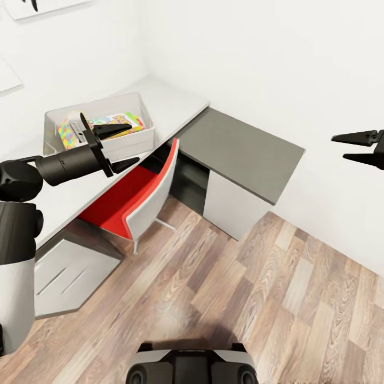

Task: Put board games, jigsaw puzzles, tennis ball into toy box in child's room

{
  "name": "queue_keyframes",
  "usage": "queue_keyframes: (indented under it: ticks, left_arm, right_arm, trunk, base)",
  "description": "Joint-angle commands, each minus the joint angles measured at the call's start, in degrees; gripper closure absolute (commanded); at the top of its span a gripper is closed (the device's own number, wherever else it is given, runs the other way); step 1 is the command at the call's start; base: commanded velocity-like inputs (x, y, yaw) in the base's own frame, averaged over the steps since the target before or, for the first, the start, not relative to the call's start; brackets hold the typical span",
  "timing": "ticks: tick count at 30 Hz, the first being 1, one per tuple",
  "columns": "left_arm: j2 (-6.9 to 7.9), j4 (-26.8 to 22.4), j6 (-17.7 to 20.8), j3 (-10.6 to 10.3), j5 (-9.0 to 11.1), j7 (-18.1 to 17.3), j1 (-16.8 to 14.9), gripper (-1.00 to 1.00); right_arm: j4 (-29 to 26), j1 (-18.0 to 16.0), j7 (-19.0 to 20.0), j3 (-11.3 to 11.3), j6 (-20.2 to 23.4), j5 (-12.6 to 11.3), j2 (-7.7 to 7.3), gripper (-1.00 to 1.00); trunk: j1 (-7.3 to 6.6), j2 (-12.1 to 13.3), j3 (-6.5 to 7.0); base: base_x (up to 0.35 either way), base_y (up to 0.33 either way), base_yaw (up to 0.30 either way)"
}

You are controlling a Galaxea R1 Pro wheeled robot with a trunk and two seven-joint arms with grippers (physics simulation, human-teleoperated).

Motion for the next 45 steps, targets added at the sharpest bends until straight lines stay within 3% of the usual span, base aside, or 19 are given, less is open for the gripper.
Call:
queue_keyframes:
  ticks: [1,6,14,15,17,22,26,29,30,31,32,36,38,40,42,43,45]
  left_arm:
    - [0.04,0.0,-0.1,0.0,0.6,0.5,-0.1,-1.0]
    - [0.02,-0.1,-0.1,0.0,0.6,0.6,-0.2,-1.0]
    - [-0.23,-0.1,-0.1,-0.8,0.6,0.7,0.0,-1.0]
    - [-0.36,-0.1,-0.1,-2.6,-0.1,0.8,0.0,-1.0]
    - [-0.44,-0.1,-0.1,-3.2,-0.6,0.8,0.1,-1.0]
    - [-1.59,-0.1,-0.1,-6.2,-4.1,0.5,0.1,-1.0]
    - [-2.85,-0.1,-0.1,-8.7,-5.2,0.4,0.1,-1.0]
    - [-4.62,-0.1,-0.1,-12.1,-6.0,0.8,0.1,-1.0]
    - [-5.81,-0.1,-0.1,-15.3,-6.7,1.4,0.1,-1.0]
    - [-6.29,-0.1,-0.2,-16.9,-7.4,1.8,0.2,-1.0]
    - [-6.29,-0.1,-0.2,-16.9,-7.4,1.8,0.2,-1.0]
    - [-7.73,0.0,-1.1,-23.4,-12.6,4.1,0.9,-1.0]
    - [-8.42,0.0,-1.7,-25.5,-15.8,5.0,2.3,-1.0]
    - [-9.07,0.0,-2.5,-26.1,-18.9,5.8,4.5,-1.0]
    - [-9.27,0.0,-2.6,-25.9,-19.5,6.0,5.1,-1.0]
    - [-9.56,0.0,-2.9,-25.5,-20.4,6.2,6.1,-1.0]
    - [-9.64,0.0,-3.0,-25.3,-20.8,6.2,6.7,-1.0]
  right_arm:
    - [0.0,-0.1,-0.5,0.1,0.0,-0.6,-0.2,-1.0]
    - [0.0,0.6,-0.3,0.1,0.0,-1.2,-0.78,-1.0]
    - [0.1,4.7,-0.2,0.1,0.0,-2.2,-1.54,-1.0]
    - [0.1,6.4,-0.2,0.1,0.0,-2.4,-1.6,-1.0]
    - [0.1,7.0,-0.1,0.1,0.0,-2.4,-1.6,-1.0]
    - [0.1,10.2,0.1,0.1,0.0,-2.4,-1.44,-1.0]
    - [0.1,11.9,0.9,0.2,0.0,-2.4,-1.27,-1.0]
    - [0.1,14.4,1.8,0.2,0.0,-2.3,-0.98,-1.0]
    - [0.1,16.1,2.2,0.3,0.0,-2.1,-0.74,-1.0]
    - [0.1,16.7,2.3,0.3,0.0,-1.9,-0.63,-1.0]
    - [0.1,16.7,2.3,0.3,0.0,-1.9,-0.63,-1.0]
    - [0.1,18.3,2.5,0.5,0.0,-1.0,-0.36,-1.0]
    - [0.1,18.7,2.5,0.6,0.0,0.4,-0.29,-1.0]
    - [0.1,19.1,2.7,0.8,0.0,3.2,-0.08,-1.0]
    - [0.1,19.2,2.7,0.8,0.0,4.0,0.18,-1.0]
    - [0.1,19.5,2.8,0.8,0.0,5.3,1.25,-1.0]
    - [0.1,19.7,2.8,0.8,0.0,5.8,2.01,-1.0]
  trunk:
    - [0.04,-0.1,-0.03]
    - [0.04,-0.1,0.26]
    - [0.04,-0.1,0.71]
    - [0.04,-0.1,0.77]
    - [0.04,-0.1,0.88]
    - [0.04,-0.1,1.17]
    - [0.04,-0.1,1.4]
    - [0.04,-0.1,1.57]
    - [0.04,-0.1,1.63]
    - [0.04,-0.1,1.68]
    - [0.04,-0.1,1.74]
    - [0.04,-0.1,1.97]
    - [0.04,-0.1,2.08]
    - [0.04,-0.1,2.2]
    - [0.04,-0.1,2.31]
    - [0.04,-0.1,2.37]
    - [0.04,-0.1,2.48]
  base:
    - [0.0,0.003,-0.251]
    - [0.0,0.001,-0.25]
    - [0.0,0.0,-0.249]
    - [0.0,0.0,-0.247]
    - [0.0,0.0,-0.247]
    - [0.0,0.0,-0.247]
    - [0.0,0.0,-0.247]
    - [0.0,0.0,-0.246]
    - [0.0,0.0,-0.246]
    - [0.0,0.0,-0.246]
    - [0.0,0.0,-0.246]
    - [0.0,0.0,-0.246]
    - [0.0,0.0,-0.246]
    - [0.0,0.0,-0.246]
    - [0.0,0.0,-0.246]
    - [0.0,0.0,-0.246]
    - [0.0,0.0,-0.245]
